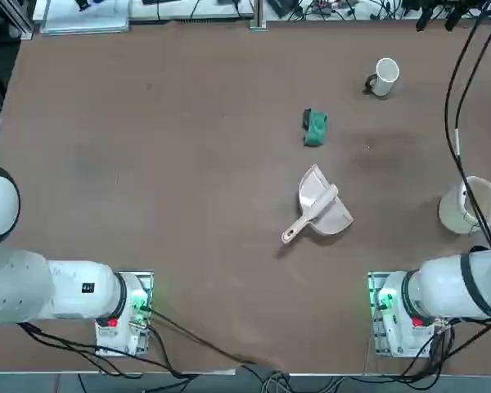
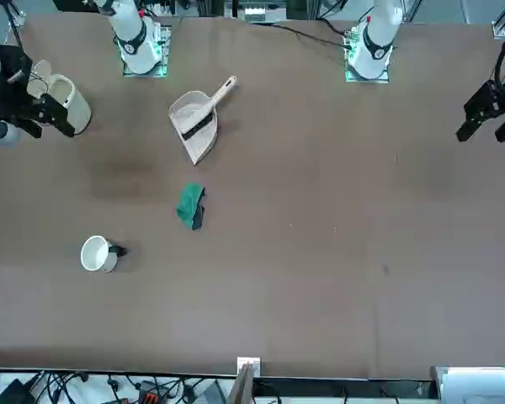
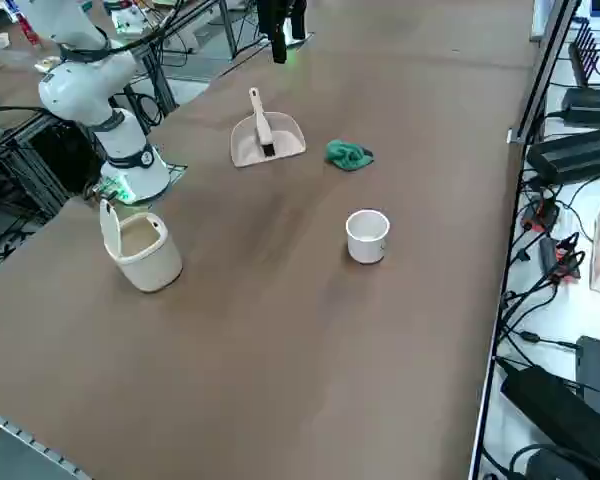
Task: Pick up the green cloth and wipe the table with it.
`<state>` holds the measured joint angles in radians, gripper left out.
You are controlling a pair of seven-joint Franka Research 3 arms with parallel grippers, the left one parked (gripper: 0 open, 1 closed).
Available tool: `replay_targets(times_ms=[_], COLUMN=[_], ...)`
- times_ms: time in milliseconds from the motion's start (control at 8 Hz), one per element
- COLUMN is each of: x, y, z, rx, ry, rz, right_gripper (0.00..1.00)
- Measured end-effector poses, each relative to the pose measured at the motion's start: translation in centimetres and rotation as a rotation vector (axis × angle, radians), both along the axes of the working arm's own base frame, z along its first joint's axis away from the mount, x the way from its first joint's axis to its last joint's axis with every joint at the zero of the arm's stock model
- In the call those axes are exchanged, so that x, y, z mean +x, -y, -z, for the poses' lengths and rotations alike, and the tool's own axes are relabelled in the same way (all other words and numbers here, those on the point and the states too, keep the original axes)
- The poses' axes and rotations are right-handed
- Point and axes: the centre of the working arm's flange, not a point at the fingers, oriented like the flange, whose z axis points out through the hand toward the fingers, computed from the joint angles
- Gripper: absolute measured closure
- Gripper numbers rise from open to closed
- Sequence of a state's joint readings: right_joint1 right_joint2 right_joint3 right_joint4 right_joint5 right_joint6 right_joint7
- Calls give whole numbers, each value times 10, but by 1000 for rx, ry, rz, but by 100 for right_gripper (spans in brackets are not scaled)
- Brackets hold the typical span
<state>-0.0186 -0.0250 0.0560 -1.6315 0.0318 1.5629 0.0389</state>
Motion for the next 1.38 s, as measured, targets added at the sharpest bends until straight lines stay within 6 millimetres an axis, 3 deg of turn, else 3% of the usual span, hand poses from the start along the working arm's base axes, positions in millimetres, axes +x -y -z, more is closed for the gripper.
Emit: replay_targets(times_ms=[500, 875, 1125, 1375], x=[2, 8, 26, 38], y=[-5, -25, -63, -141], z=[1, 10, 41, 110], rx=[7, 9, 20, 26], ry=[2, 0, 6, 9], rz=[-8, -37, -45, -37], right_gripper=[0, 0, 0, 0])
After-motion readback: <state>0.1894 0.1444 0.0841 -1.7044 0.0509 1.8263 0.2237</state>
